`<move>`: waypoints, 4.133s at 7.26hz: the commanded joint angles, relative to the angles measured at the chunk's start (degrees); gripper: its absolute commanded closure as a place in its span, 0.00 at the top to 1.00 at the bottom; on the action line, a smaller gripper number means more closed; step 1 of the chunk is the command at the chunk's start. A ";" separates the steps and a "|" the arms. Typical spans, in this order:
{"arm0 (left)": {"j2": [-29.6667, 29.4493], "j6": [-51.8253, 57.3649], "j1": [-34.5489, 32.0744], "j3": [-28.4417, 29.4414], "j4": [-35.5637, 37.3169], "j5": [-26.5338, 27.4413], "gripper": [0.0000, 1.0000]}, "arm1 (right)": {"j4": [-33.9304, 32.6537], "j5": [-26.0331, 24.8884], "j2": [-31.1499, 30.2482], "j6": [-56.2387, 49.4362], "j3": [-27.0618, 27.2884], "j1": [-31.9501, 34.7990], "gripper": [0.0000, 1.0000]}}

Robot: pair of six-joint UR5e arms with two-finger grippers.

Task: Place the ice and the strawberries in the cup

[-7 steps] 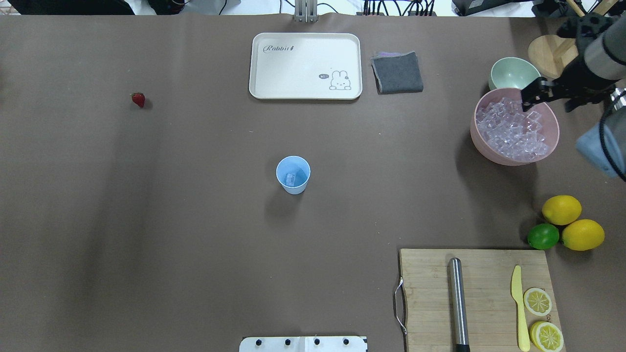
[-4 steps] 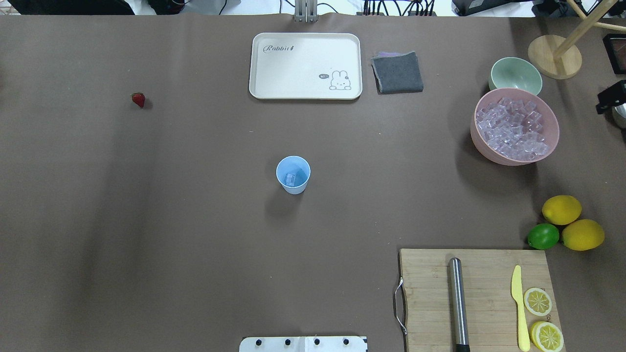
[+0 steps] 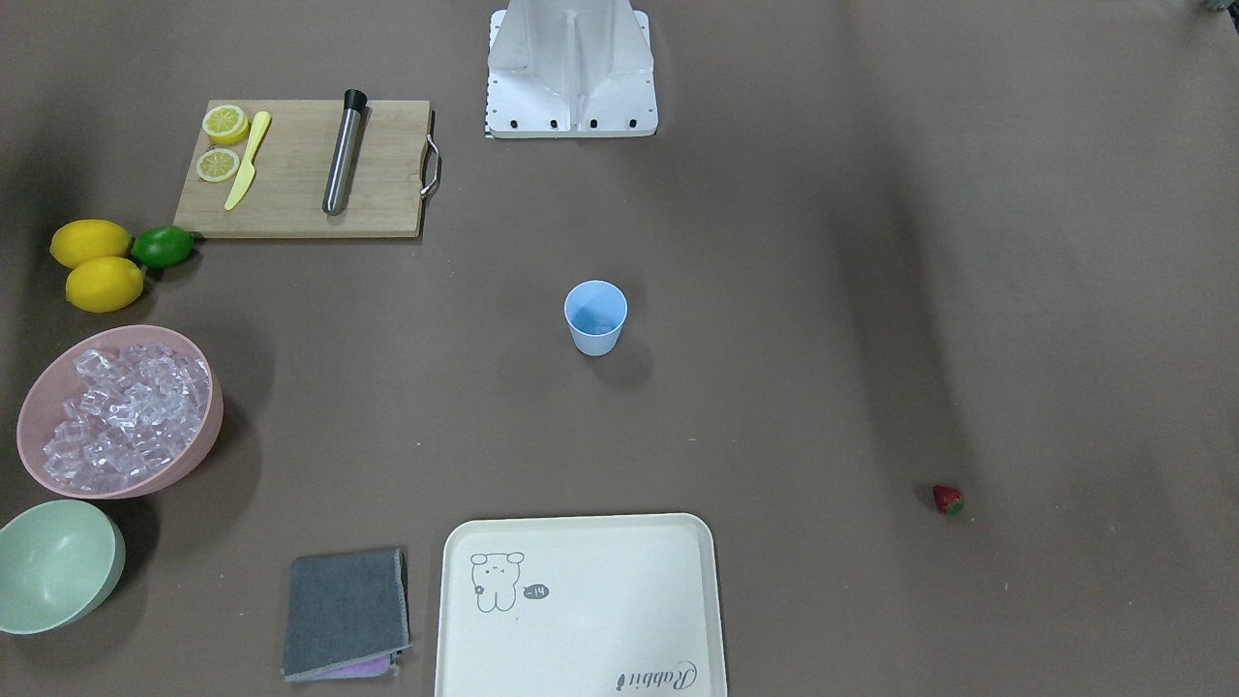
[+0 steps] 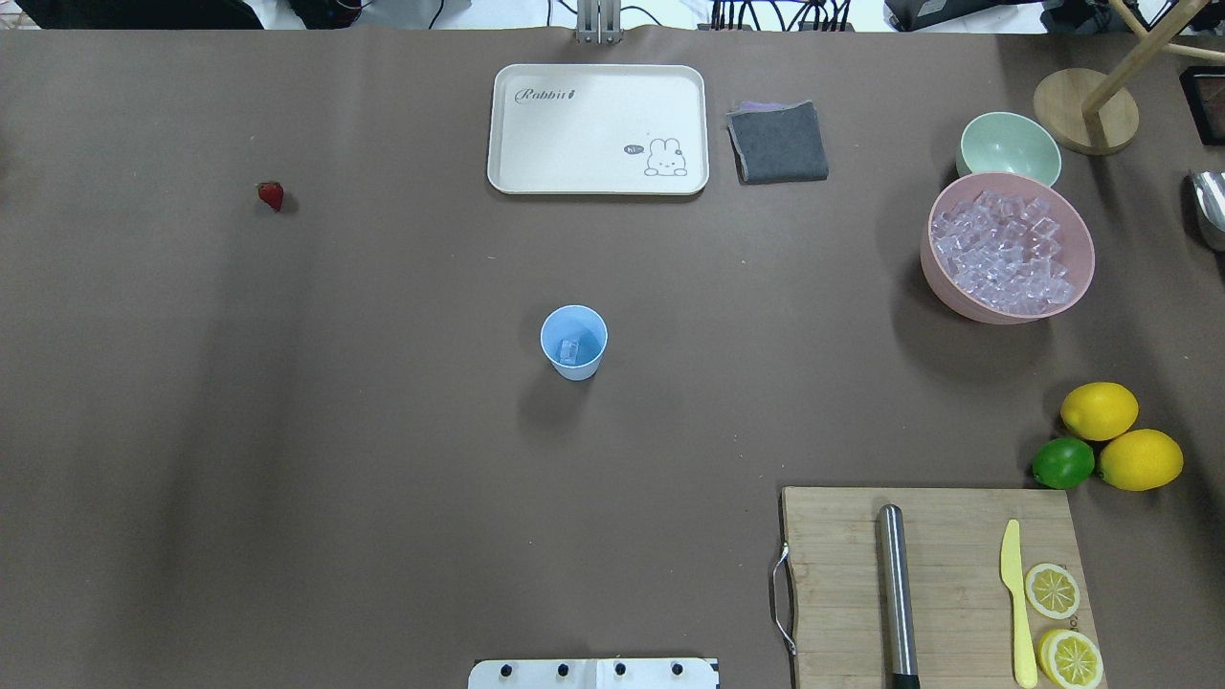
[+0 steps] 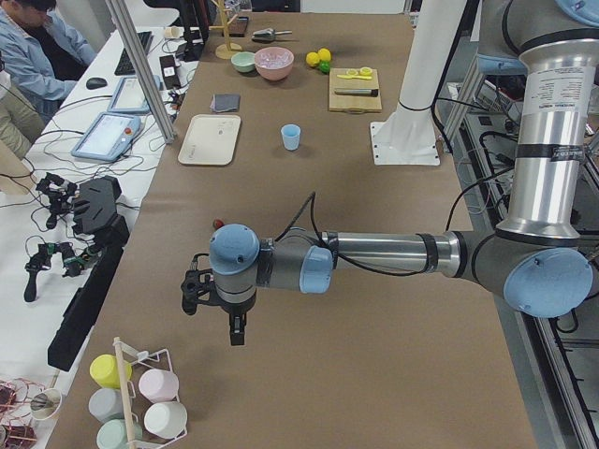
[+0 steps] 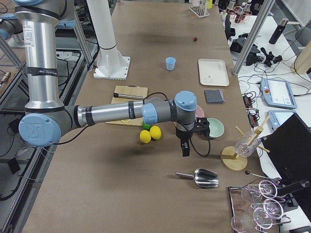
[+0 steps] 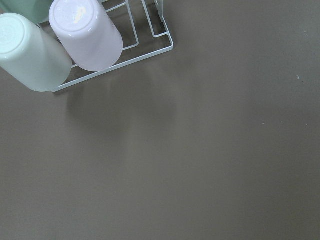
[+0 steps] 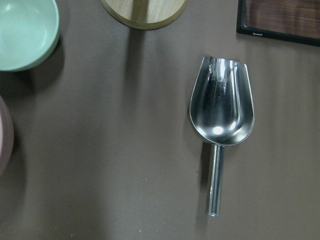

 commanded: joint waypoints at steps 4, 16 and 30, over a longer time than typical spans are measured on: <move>0.12 0.08 -0.20 -0.34 -0.02 0.00 0.97 | 0.61 0.50 -1.75 5.73 0.54 2.05 1.00; 0.03 -0.01 -0.20 -1.22 0.07 0.00 0.97 | 0.61 2.01 7.64 33.81 7.48 -16.80 1.00; -0.41 -0.01 0.06 -0.60 0.07 0.00 0.97 | 13.54 -6.27 10.81 35.70 -2.27 -27.74 0.99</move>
